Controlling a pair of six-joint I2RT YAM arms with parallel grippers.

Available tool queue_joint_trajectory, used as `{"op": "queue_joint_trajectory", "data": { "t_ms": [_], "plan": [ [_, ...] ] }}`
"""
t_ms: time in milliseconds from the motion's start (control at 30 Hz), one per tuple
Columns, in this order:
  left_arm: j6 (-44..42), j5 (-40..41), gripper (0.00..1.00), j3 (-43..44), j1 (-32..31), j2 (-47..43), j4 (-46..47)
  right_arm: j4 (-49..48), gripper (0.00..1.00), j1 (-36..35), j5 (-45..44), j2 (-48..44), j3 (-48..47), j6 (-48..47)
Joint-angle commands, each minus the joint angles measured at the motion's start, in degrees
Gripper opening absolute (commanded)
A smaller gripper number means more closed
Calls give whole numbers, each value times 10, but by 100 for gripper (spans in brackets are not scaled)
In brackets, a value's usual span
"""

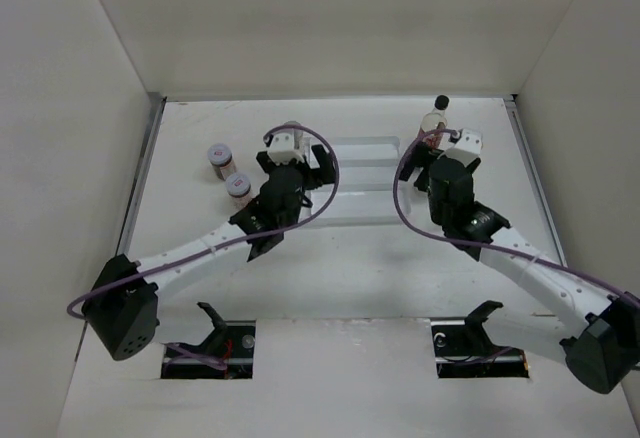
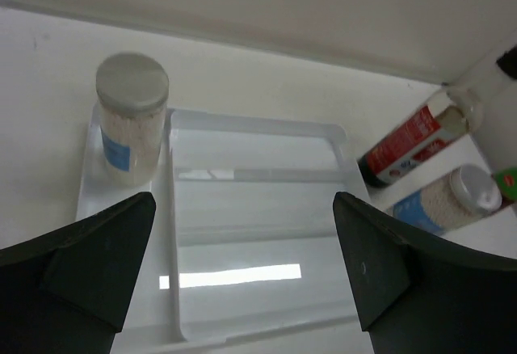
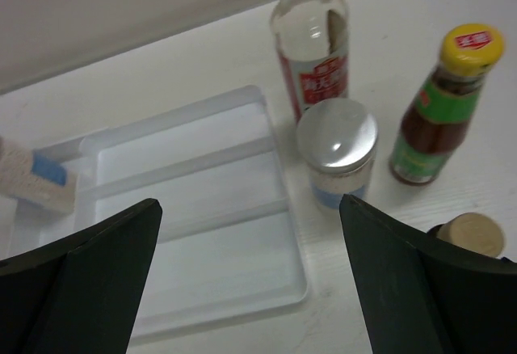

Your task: Organize the condiment bottles

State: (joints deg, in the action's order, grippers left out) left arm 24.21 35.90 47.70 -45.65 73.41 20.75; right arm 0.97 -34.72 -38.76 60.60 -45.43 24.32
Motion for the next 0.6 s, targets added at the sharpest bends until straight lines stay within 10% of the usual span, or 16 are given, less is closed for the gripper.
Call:
{"op": "queue_joint_trajectory", "data": {
  "t_ms": [0, 567],
  "plan": [
    [36, -23, 94, -70, -28, -42, 24, 76, 99, 40, -42, 28, -51, 3],
    [42, -37, 94, -311, -99, -245, 126, 82, 100, 149, 69, 192, -149, -11]
  ]
}}
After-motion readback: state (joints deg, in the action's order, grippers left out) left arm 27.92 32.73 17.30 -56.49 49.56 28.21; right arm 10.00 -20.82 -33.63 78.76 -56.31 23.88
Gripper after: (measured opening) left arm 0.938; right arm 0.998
